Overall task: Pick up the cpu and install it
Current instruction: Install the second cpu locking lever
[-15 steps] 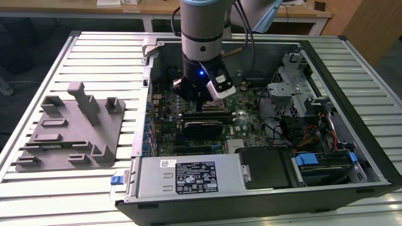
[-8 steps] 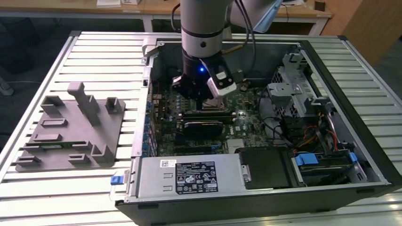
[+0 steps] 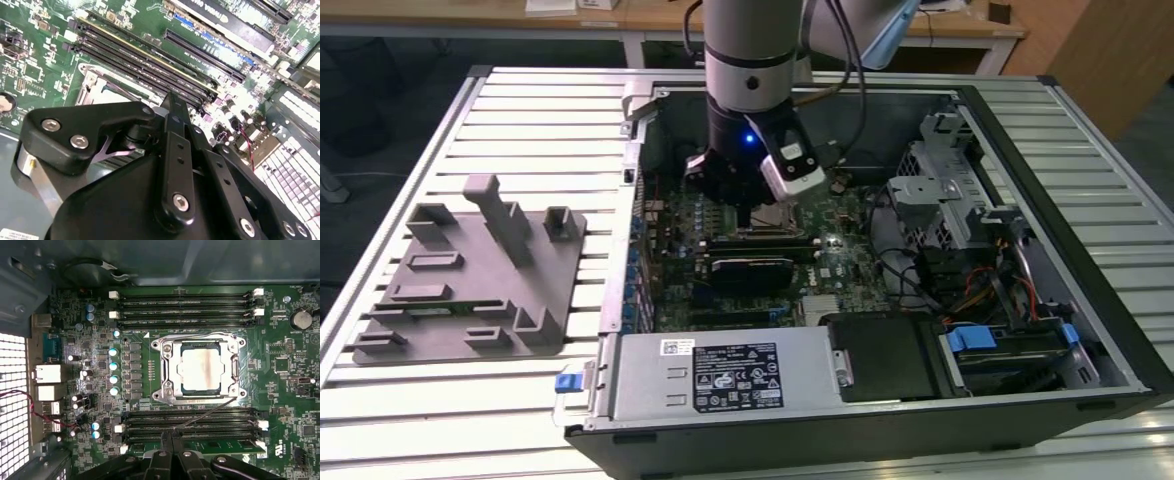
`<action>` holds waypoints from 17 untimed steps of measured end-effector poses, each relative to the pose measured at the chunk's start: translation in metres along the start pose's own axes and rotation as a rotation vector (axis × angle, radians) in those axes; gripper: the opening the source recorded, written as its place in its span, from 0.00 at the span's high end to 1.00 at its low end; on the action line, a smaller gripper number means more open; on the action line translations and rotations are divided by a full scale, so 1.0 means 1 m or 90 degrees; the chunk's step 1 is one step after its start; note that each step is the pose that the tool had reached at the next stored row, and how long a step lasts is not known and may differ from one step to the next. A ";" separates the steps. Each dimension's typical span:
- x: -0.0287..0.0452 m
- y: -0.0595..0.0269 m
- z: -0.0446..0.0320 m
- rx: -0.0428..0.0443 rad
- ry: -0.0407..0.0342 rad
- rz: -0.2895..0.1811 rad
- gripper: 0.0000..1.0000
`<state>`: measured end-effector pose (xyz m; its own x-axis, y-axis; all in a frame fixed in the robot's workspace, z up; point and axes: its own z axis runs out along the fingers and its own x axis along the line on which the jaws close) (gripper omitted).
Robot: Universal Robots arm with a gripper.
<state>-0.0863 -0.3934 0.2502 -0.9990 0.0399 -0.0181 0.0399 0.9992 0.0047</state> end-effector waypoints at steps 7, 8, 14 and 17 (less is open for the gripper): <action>-0.0001 0.0007 -0.0033 -0.0001 -0.0001 0.000 0.89; -0.0003 0.0009 -0.0030 -0.0001 -0.0001 0.000 0.89; -0.0036 0.0047 -0.0004 0.0001 0.0000 0.000 0.89; -0.0064 0.0078 0.0010 0.0000 0.0000 0.000 0.89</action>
<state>-0.0796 -0.3858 0.2493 -0.9990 0.0399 -0.0181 0.0398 0.9992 0.0046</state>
